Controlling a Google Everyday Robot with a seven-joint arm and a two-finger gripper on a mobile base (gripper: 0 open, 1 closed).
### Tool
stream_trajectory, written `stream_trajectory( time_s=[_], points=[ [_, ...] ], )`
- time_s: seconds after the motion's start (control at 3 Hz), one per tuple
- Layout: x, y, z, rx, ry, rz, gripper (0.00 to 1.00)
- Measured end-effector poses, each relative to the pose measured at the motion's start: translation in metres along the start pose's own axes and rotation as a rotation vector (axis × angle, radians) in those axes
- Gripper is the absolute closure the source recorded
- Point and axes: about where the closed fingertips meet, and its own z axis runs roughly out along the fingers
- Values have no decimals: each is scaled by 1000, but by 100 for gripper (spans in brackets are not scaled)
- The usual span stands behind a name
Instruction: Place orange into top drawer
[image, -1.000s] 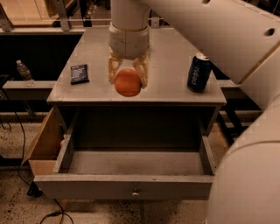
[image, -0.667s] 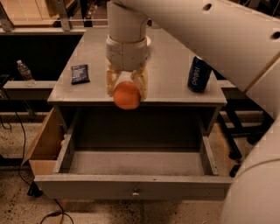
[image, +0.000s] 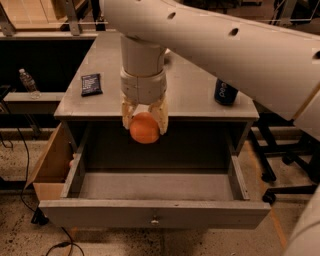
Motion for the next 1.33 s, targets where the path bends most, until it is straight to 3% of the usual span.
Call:
stream_trajectory(
  time_s=[0.33, 1.0, 1.33],
  points=[
    [2, -4, 16, -24, 2, -19, 100],
    [6, 2, 81, -74, -42, -67, 100],
    [6, 11, 105, -63, -22, -53, 100]
  ],
)
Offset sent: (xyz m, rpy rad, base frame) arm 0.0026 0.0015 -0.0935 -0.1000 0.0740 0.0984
